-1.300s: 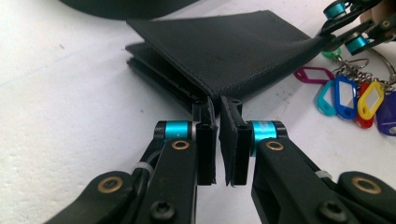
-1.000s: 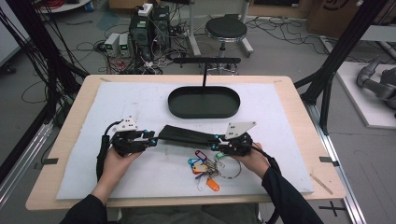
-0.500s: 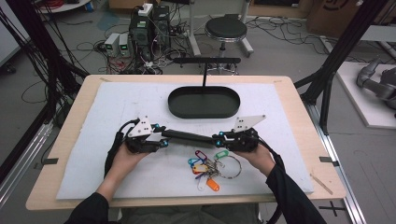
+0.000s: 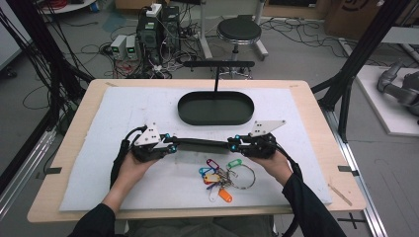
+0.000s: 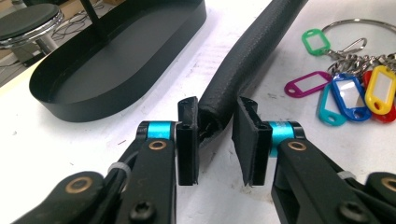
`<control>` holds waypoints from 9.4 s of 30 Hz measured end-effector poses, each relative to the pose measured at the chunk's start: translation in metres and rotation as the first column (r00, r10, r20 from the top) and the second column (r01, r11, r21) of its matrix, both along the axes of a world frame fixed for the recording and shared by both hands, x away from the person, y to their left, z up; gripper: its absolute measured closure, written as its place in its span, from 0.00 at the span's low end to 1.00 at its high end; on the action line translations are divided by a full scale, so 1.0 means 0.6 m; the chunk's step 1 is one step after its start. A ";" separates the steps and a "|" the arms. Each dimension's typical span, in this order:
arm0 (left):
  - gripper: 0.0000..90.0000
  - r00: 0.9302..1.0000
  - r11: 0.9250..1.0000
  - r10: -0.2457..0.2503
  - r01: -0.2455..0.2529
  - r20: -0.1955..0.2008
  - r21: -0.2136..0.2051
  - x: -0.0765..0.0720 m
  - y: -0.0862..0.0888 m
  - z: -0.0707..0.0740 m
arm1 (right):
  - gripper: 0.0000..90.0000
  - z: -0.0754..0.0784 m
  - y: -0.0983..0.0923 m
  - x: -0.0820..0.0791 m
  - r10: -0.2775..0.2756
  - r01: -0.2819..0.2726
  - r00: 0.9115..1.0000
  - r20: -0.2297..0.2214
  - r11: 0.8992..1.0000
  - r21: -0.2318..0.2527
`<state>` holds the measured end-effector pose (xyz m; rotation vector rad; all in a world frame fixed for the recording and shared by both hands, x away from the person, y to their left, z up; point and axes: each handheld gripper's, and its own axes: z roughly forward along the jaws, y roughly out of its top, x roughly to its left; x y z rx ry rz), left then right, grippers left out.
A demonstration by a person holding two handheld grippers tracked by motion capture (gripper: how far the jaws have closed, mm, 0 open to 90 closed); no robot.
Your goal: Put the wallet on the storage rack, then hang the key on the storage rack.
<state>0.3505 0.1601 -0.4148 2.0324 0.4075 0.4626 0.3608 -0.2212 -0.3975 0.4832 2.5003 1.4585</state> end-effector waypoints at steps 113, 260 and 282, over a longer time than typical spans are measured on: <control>0.83 0.974 0.908 -0.223 0.193 -0.039 -0.373 -0.009 0.007 0.022 | 0.56 0.016 -0.029 0.012 0.094 -0.101 0.994 0.052 0.983 0.154; 0.29 0.941 0.922 0.330 -0.339 -0.079 -0.186 -0.061 0.089 0.018 | 0.33 0.003 -0.155 -0.017 -0.573 0.557 0.816 0.076 0.814 0.164; 0.29 0.928 0.909 0.359 -0.372 -0.100 -0.190 -0.049 0.096 0.008 | 0.37 -0.006 -0.152 -0.036 -0.499 0.489 0.864 0.073 0.864 0.118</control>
